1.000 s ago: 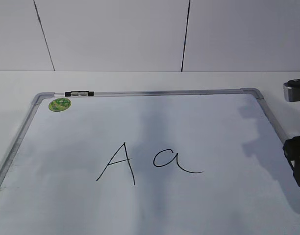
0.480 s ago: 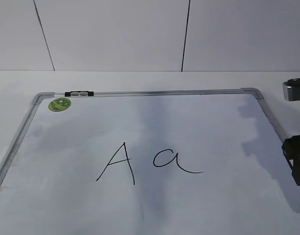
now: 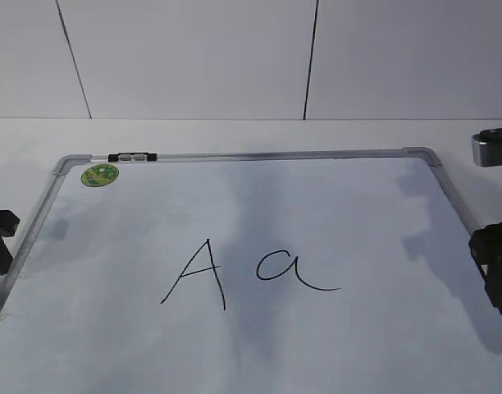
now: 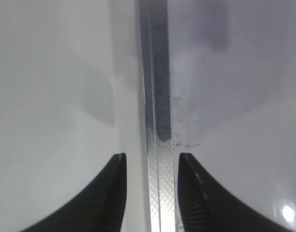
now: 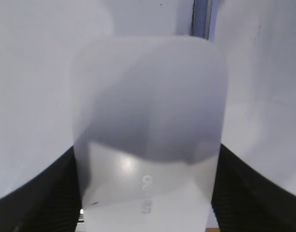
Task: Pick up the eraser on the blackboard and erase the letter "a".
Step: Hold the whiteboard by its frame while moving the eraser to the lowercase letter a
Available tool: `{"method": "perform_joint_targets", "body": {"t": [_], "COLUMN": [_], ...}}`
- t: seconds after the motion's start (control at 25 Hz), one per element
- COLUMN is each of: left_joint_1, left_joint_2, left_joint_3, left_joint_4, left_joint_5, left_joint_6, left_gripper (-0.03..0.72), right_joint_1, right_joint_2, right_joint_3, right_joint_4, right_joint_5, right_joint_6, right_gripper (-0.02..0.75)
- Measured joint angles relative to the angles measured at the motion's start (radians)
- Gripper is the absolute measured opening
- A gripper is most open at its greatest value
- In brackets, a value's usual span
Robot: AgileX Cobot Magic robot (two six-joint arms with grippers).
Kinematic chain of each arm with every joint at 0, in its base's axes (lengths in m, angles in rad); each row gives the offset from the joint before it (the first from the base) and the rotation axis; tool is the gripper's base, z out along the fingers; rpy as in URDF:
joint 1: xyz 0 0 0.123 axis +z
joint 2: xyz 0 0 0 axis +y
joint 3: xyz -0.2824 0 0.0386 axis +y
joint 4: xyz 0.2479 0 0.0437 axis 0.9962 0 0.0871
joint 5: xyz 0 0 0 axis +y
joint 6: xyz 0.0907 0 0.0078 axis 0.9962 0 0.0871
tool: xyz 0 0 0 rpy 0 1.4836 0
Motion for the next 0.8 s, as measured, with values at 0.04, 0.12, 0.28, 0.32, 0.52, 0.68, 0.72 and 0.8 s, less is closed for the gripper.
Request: {"method": "perform_joint_targets", "body": {"t": [0.04, 0.12, 0.28, 0.32, 0.52, 0.68, 0.72, 0.8], "left_joint_1": [0.000, 0.000, 0.000, 0.000, 0.000, 0.000, 0.000, 0.000], "left_joint_2": [0.002, 0.004, 0.005, 0.009, 0.066, 0.095, 0.095, 0.095], "left_joint_3": [0.000, 0.000, -0.004, -0.004, -0.040, -0.084, -0.090, -0.099], "left_joint_4": [-0.002, -0.004, -0.010, -0.010, -0.013, -0.014, -0.014, -0.014], "left_joint_5": [-0.007, -0.020, -0.044, -0.048, -0.031, -0.020, -0.018, -0.016], "left_joint_6": [0.002, 0.008, 0.017, 0.019, 0.023, 0.023, 0.023, 0.025], "left_gripper": [0.258, 0.252, 0.249, 0.248, 0.244, 0.244, 0.238, 0.219], "right_joint_1": [0.000, 0.000, 0.000, 0.000, 0.000, 0.000, 0.000, 0.000], "right_joint_2": [0.000, 0.000, 0.000, 0.000, 0.000, 0.000, 0.000, 0.000], "right_joint_3": [0.000, 0.000, 0.000, 0.000, 0.000, 0.000, 0.000, 0.000], "right_joint_4": [0.000, 0.000, 0.002, 0.002, 0.004, 0.004, 0.004, 0.006], "right_joint_5": [0.000, -0.004, -0.012, -0.016, -0.022, -0.024, -0.024, -0.024], "right_joint_6": [0.000, -0.002, -0.002, -0.002, -0.002, -0.006, -0.006, -0.007], "right_gripper": [0.553, 0.553, 0.553, 0.553, 0.553, 0.553, 0.553, 0.553]}}
